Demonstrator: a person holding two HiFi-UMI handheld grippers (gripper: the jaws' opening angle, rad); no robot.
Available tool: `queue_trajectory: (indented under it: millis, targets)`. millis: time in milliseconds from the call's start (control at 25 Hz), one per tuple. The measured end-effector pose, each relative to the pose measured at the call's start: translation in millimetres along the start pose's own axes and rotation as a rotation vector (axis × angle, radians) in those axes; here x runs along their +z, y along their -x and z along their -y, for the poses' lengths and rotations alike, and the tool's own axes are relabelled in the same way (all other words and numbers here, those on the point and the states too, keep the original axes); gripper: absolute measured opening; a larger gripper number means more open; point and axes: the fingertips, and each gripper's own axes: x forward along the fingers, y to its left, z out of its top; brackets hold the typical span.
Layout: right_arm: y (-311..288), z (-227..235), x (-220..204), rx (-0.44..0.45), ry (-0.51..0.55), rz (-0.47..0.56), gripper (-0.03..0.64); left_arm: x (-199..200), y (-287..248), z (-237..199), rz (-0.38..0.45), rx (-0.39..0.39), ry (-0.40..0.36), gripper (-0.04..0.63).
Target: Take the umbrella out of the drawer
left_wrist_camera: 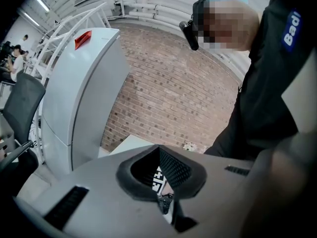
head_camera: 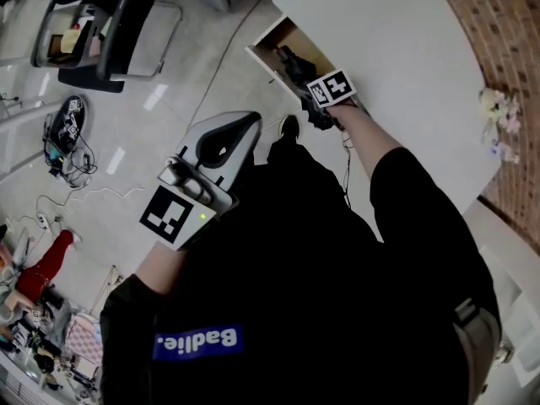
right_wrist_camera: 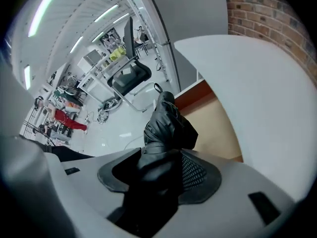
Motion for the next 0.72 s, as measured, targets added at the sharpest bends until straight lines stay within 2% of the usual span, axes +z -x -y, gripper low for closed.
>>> queue_trajectory:
  millis: [440, 720]
  targets:
    - [89.5, -23.6, 31.8, 0.009, -0.007, 0.161, 0.244, 34.1, -9.9, 23.4, 0.051, -0.108, -0.069, 0.0]
    - [141.6, -8.3, 38.6, -0.019, -0.057, 0.259, 0.244, 51.1, -27.7, 42.1, 0.074, -0.17, -0.105, 0.0]
